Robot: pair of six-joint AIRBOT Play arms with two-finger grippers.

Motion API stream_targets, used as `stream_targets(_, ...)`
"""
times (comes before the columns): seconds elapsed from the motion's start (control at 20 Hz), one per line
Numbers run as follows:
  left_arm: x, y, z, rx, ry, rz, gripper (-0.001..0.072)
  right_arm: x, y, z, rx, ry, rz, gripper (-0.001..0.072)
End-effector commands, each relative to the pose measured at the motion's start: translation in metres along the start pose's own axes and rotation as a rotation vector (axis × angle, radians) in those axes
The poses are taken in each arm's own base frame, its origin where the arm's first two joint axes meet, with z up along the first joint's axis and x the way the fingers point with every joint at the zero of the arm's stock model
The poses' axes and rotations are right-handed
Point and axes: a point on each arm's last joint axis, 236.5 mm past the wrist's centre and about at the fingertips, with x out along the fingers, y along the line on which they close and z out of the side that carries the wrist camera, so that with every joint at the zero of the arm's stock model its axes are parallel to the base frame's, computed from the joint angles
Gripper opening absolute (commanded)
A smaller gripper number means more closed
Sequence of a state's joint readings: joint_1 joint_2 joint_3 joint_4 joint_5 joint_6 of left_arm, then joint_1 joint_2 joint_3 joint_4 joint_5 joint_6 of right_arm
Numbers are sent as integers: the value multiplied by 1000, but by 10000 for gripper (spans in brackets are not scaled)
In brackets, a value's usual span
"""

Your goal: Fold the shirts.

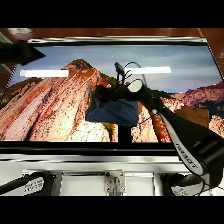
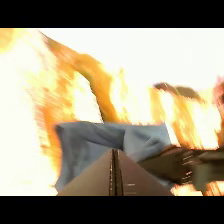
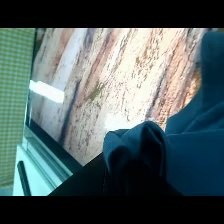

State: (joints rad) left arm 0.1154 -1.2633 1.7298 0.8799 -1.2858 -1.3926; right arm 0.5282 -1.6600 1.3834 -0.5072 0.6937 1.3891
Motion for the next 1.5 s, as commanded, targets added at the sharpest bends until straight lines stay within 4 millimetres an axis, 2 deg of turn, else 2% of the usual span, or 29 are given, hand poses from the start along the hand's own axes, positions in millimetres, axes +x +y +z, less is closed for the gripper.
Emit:
stream_targets(0.0,-63,-6,-2,29,-52,67,41,49,-12,-9,138,-55,17,92)
stream_targets(0.1,-71,-15,-11,42,-26,60,41,53,-17,0,193,-97,23,124)
stream_targets(0.15,-72,-16,-13,44,-19,59,41,53,-16,4,215,-111,31,353)
stream_targets(0.2,-72,-16,-13,44,-20,59,41,52,-15,6,224,-119,38,539)
stream_targets(0.4,-70,-14,-13,40,-14,59,41,45,-15,3,166,-79,38,557)
stream_targets(0.5,-70,-14,-14,40,-10,58,42,28,-26,-7,81,15,6,557)
stream_targets(0.6,-70,-15,-15,40,-5,57,41,-6,-58,-19,-1,148,-101,558)
stream_targets(0.65,-70,-14,-15,40,-5,58,41,-32,-85,-23,-34,215,-195,563)
stream_targets(0.7,-70,-14,-15,40,-5,58,41,-63,-114,-26,-47,278,-298,612)
stream_targets(0.75,-70,-14,-15,40,-5,58,42,-94,-142,-26,-40,321,-396,666)
stream_targets(0.8,-70,-14,-15,40,-5,58,42,-126,-171,-22,-8,344,-491,666)
stream_targets(0.85,-70,-14,-15,40,-5,58,42,-149,-192,-19,41,347,-538,666)
stream_targets(0.9,-70,-14,-15,40,-5,58,42,-160,-207,-13,97,326,-542,666)
stream_targets(1.0,-69,-14,-15,39,-6,58,42,-165,-226,-7,199,293,-505,666)
stream_targets(1.05,-69,-14,-15,39,-6,58,42,-160,-232,-9,222,305,-482,666)
stream_targets(1.15,-69,-14,-15,39,-6,58,42,-143,-240,-19,240,345,-443,666)
stream_targets(1.25,-69,-14,-15,38,-6,58,42,-122,-239,-29,233,380,-396,666)
stream_targets(1.45,-69,-14,-15,12,-6,58,42,-91,-244,-42,221,399,-396,663)
